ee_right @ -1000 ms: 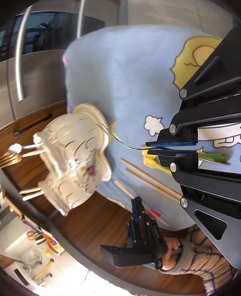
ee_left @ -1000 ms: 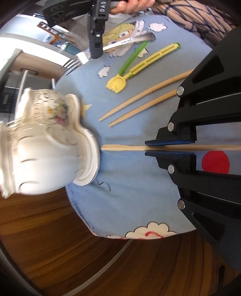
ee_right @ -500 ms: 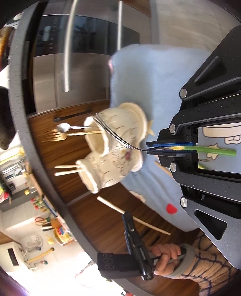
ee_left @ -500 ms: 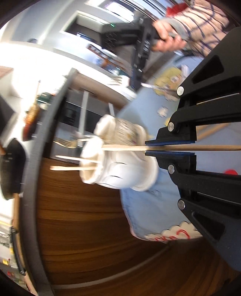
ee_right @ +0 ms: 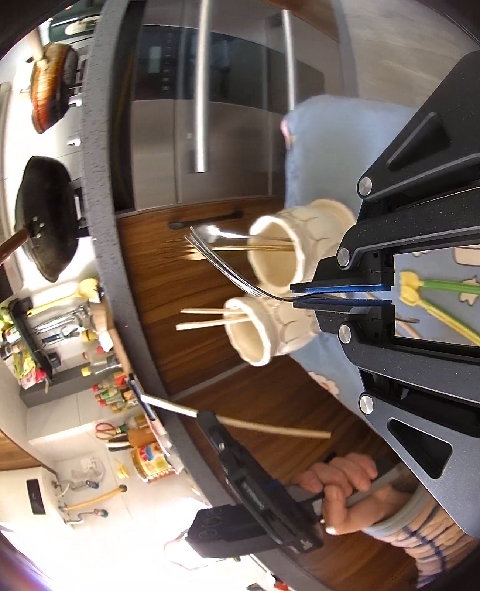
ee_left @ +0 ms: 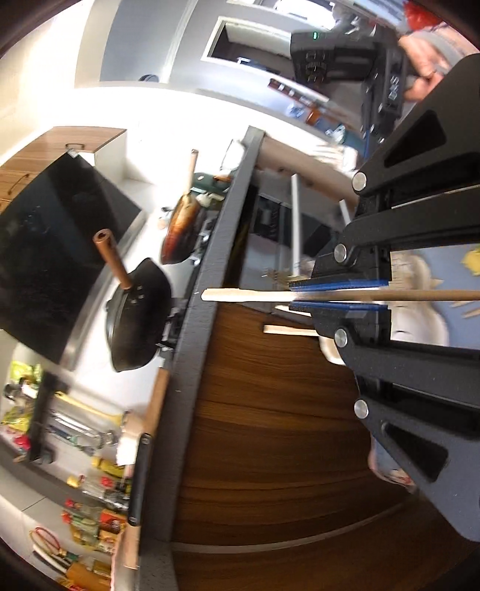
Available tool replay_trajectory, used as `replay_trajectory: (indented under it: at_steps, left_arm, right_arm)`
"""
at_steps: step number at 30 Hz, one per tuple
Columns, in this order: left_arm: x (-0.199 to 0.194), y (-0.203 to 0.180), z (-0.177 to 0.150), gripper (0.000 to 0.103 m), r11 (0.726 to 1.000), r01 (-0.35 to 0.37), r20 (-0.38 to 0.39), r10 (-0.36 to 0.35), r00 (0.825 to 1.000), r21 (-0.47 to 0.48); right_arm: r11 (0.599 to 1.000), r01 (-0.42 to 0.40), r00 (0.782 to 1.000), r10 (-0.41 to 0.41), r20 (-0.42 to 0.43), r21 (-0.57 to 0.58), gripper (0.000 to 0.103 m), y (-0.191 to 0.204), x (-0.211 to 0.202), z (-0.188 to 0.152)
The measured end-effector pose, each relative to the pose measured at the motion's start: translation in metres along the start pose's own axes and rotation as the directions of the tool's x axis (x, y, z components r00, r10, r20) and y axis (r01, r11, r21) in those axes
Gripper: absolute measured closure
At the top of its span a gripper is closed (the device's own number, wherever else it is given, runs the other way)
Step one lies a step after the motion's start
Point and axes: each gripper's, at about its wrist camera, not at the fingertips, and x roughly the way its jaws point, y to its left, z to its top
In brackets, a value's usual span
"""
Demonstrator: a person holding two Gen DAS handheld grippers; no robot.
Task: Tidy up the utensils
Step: 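Lift chopstick over larger pot with left while right carries gold utensil to smaller pot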
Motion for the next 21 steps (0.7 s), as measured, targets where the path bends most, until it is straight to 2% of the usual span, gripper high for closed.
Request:
replay_trajectory:
  at_steps: [6, 11, 17, 21]
  left_arm:
    - [0.029, -0.001, 0.012, 0.098, 1.000, -0.030, 0.091, 0.031, 0.995, -0.006]
    - [0.046, 0.006, 0.026, 0.098, 0.999, -0.034, 0.166, 0.039, 0.985, -0.029]
    - [0.064, 0.014, 0.021, 0.098, 0.997, -0.067, 0.207, 0.075, 0.975, -0.049]
    - [0.075, 0.010, 0.014, 0.098, 0.994, -0.104, 0.212, 0.107, 0.971, -0.022]
  right_arm:
    - [0.997, 0.064, 0.997, -0.062, 0.052, -0.045, 0.099, 0.009, 0.001, 0.026]
    - [0.995, 0.081, 0.994, -0.076, 0.081, -0.058, 0.099, 0.011, 0.009, 0.048]
    - [0.990, 0.124, 0.989, -0.117, 0.093, -0.068, 0.099, 0.010, 0.023, 0.058]
    - [0.976, 0.201, 0.974, -0.189, 0.128, -0.088, 0.099, 0.012, 0.030, 0.062]
